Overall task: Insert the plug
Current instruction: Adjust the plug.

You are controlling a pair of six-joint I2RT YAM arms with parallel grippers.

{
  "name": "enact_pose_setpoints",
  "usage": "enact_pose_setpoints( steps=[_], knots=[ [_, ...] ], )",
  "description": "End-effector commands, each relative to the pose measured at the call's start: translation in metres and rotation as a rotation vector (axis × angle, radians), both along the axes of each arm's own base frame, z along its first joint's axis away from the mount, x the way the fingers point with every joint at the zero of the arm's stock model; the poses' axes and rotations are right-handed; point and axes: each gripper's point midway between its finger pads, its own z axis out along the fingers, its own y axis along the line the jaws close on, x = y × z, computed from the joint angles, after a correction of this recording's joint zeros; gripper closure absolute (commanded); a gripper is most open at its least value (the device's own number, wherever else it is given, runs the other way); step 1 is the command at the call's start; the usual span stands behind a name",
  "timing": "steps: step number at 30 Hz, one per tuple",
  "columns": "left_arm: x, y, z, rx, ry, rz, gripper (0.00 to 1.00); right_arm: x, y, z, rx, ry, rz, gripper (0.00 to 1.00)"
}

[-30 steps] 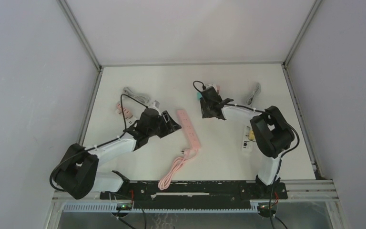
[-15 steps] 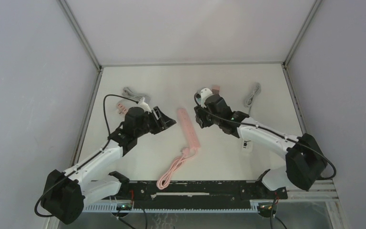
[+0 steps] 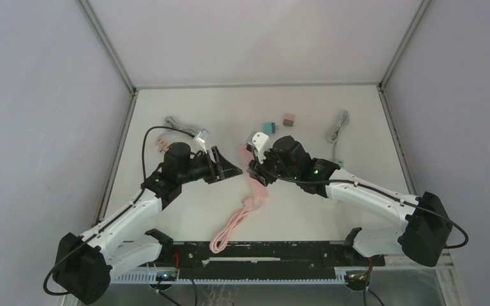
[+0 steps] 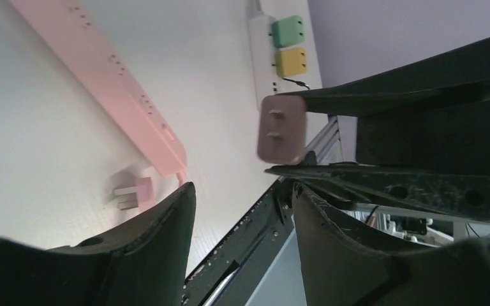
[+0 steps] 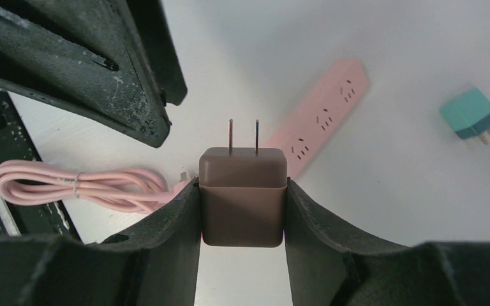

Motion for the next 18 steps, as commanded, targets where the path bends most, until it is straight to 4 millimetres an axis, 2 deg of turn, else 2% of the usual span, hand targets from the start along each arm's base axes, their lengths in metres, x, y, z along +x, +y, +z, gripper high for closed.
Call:
enact_pose_setpoints(
  steps=[1, 7, 11, 18],
  knots=[
    [-0.010, -0.012, 0.046, -0.121, -0.108, -0.103, 0.38, -0.009, 0.017, 0.020, 0.049, -0.079, 0.117, 0.69],
    [-0.012, -0.015, 0.048, -0.134, -0.095, -0.125, 0.38, -0.022, 0.031, 0.026, 0.064, -0.117, 0.184, 0.69],
    [-0.011, -0.017, 0.042, -0.128, -0.069, -0.130, 0.39, -0.029, 0.036, 0.032, 0.086, -0.129, 0.218, 0.69],
    [-0.014, -0.026, 0.045, -0.189, -0.041, -0.182, 0.46, -0.035, 0.043, 0.038, 0.109, -0.144, 0.252, 0.69]
  ],
)
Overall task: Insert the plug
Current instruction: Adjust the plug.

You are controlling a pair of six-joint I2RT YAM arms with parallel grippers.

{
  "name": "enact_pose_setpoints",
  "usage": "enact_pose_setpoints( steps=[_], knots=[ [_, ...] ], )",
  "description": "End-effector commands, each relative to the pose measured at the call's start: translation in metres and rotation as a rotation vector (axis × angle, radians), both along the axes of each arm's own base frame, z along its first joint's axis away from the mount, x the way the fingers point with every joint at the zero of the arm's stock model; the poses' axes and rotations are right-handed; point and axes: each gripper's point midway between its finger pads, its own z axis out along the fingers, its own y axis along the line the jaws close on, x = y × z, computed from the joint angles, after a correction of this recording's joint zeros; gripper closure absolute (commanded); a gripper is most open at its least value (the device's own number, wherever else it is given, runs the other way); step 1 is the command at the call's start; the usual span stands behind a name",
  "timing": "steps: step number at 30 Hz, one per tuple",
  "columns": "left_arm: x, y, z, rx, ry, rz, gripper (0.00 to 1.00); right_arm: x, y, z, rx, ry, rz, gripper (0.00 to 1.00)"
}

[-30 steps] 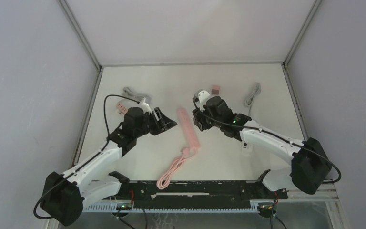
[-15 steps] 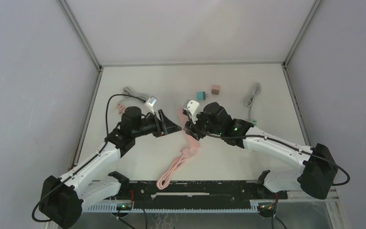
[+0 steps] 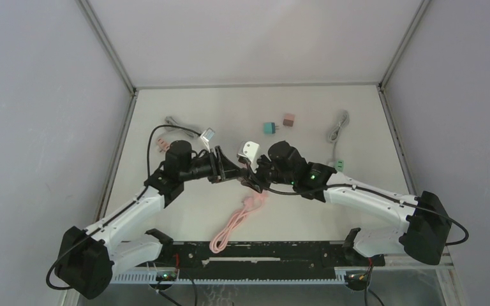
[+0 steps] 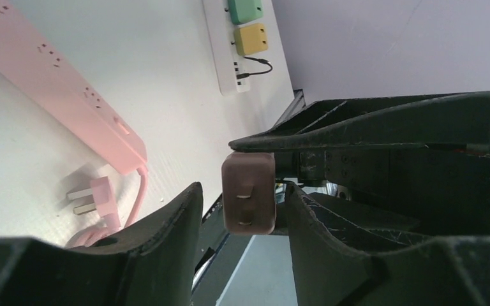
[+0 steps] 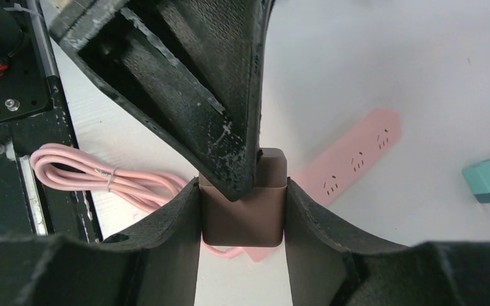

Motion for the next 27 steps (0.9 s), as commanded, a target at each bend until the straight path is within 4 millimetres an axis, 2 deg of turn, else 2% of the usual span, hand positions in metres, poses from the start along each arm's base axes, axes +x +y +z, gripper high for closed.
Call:
enact_pose_setpoints(
  steps=[1, 6, 9, 12, 14, 17, 19, 24, 27],
  knots=[
    [-0.001, -0.009, 0.030, -0.093, -0.051, -0.052, 0.47, -0.002, 0.013, 0.029, 0.092, -0.074, 0.045, 0.69],
    [-0.004, -0.009, 0.032, -0.103, -0.060, -0.065, 0.59, -0.003, 0.015, 0.031, 0.102, -0.079, 0.052, 0.69],
    [-0.005, -0.008, 0.034, -0.107, -0.073, -0.060, 0.71, -0.002, 0.015, 0.032, 0.105, -0.080, 0.048, 0.69],
    [-0.004, -0.006, 0.037, -0.116, -0.094, -0.041, 0.87, -0.002, 0.014, 0.034, 0.110, -0.078, 0.045, 0.63],
    [-0.002, -0.005, 0.039, -0.120, -0.112, -0.023, 0.93, -0.004, 0.014, 0.036, 0.120, -0.068, 0.044, 0.55],
    [0.002, -0.002, 0.042, -0.127, -0.143, 0.006, 0.94, -0.005, 0.012, 0.040, 0.151, -0.022, 0.046, 0.35],
    [0.008, 0.003, 0.045, -0.128, -0.162, 0.044, 0.95, -0.004, 0.009, 0.044, 0.183, 0.020, 0.029, 0.26],
    [0.024, 0.012, 0.054, -0.156, -0.238, 0.139, 0.97, -0.006, 0.007, 0.058, 0.310, 0.158, 0.003, 0.17],
    [0.026, 0.013, 0.062, -0.206, -0.270, 0.165, 0.99, -0.007, 0.007, 0.071, 0.402, 0.247, -0.027, 0.15]
  ],
)
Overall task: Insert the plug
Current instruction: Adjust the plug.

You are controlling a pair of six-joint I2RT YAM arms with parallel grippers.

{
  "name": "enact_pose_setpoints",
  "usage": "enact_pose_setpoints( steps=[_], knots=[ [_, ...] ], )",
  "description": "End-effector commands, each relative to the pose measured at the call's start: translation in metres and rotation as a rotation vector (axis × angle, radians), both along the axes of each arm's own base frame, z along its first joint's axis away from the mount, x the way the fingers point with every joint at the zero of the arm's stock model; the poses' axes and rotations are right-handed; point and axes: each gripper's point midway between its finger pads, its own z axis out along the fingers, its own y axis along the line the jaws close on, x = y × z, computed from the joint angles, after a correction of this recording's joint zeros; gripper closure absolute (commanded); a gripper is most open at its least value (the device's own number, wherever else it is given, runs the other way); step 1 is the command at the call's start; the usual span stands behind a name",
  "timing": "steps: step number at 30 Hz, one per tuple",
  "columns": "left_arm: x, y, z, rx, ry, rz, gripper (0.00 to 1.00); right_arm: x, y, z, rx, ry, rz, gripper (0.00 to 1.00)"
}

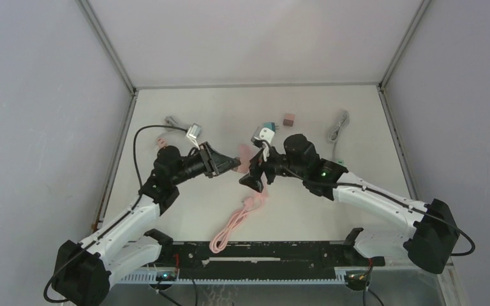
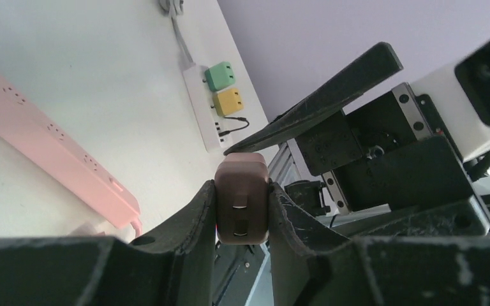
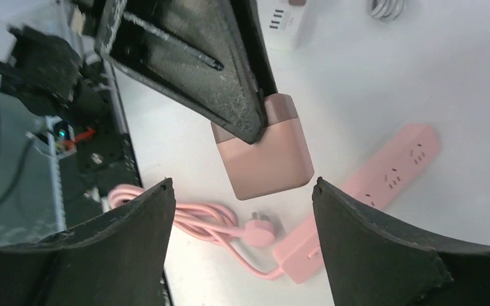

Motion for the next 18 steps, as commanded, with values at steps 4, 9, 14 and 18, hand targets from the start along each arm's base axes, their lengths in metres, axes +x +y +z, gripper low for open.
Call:
enact_pose_setpoints(
  steps=[4, 9, 14, 18],
  knots=[
    [0.011, 0.005, 0.027, -0.111, -0.120, 0.077, 0.99, 0.000, 0.004, 0.047, 0.318, 0.242, -0.079, 0.15],
    [0.012, 0.007, 0.037, -0.168, -0.135, 0.098, 0.99, 0.009, 0.000, 0.051, 0.466, 0.439, -0.086, 0.16],
    [0.006, 0.006, 0.050, -0.225, -0.160, 0.087, 0.99, 0.011, 0.002, 0.058, 0.540, 0.523, -0.042, 0.19],
    [0.001, 0.004, 0.056, -0.253, -0.171, 0.069, 0.99, 0.011, 0.004, 0.066, 0.588, 0.570, 0.003, 0.23]
  ],
)
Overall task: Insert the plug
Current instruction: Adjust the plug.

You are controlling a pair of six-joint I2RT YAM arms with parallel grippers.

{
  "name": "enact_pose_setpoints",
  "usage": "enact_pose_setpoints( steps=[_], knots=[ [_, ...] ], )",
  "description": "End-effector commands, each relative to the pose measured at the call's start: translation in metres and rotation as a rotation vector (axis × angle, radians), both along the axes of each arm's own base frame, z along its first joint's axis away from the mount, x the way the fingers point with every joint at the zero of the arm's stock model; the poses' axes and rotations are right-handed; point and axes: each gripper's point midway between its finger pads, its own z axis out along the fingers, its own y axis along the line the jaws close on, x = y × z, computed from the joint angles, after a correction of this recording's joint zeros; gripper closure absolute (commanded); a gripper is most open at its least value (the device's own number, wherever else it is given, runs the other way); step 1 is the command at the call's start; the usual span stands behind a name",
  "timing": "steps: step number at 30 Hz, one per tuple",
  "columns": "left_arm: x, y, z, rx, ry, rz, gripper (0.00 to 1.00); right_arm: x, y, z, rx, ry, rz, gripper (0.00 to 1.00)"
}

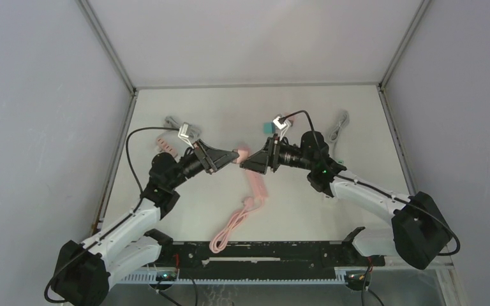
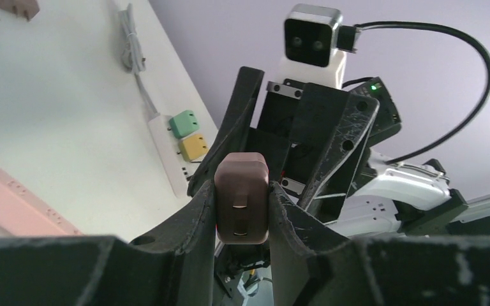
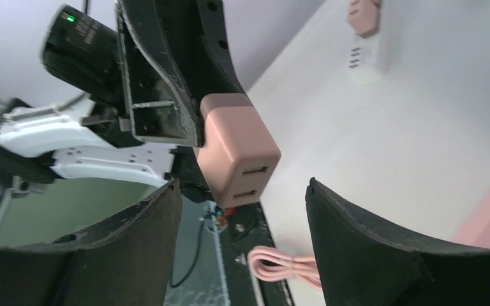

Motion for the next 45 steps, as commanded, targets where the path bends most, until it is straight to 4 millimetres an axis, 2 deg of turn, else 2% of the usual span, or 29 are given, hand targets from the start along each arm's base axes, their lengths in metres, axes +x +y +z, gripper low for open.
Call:
enact_pose_setpoints(
  steps=[1, 11, 13, 16, 21, 24, 27, 30, 39, 45],
  knots=[
    [-0.008, 0.001, 0.027, -0.090, -0.087, -0.007, 0.99, -0.007, 0.006, 0.043, 0.172, -0.001, 0.082, 0.24],
    [-0.009, 0.001, 0.036, -0.136, -0.093, -0.013, 0.98, -0.006, 0.007, 0.060, 0.269, 0.023, 0.135, 0.40],
    [-0.016, -0.006, 0.036, -0.140, -0.090, -0.045, 0.98, -0.005, 0.007, 0.060, 0.270, 0.024, 0.139, 0.46],
    [-0.016, -0.009, 0.035, -0.137, -0.085, -0.057, 0.98, -0.005, 0.007, 0.062, 0.280, 0.019, 0.144, 0.55],
    [-0.016, -0.013, 0.031, -0.131, -0.073, -0.068, 0.98, -0.004, 0.006, 0.064, 0.289, 0.009, 0.146, 0.64],
    [-0.016, -0.013, 0.027, -0.128, -0.065, -0.066, 0.96, -0.005, 0.005, 0.065, 0.290, 0.001, 0.150, 0.77],
    [-0.014, -0.011, 0.024, -0.119, -0.070, -0.049, 0.89, -0.005, 0.003, 0.063, 0.281, -0.004, 0.156, 0.89],
    [-0.006, -0.008, 0.012, -0.060, -0.054, 0.001, 0.75, -0.003, 0.000, 0.058, 0.255, -0.007, 0.144, 1.00],
    [0.030, 0.016, -0.042, 0.218, 0.091, 0.227, 0.41, 0.012, -0.018, 0.033, 0.115, -0.011, 0.027, 1.00],
    [0.050, 0.019, -0.073, 0.338, 0.202, 0.284, 0.33, 0.028, -0.037, 0.007, -0.014, -0.011, -0.098, 1.00]
  ],
)
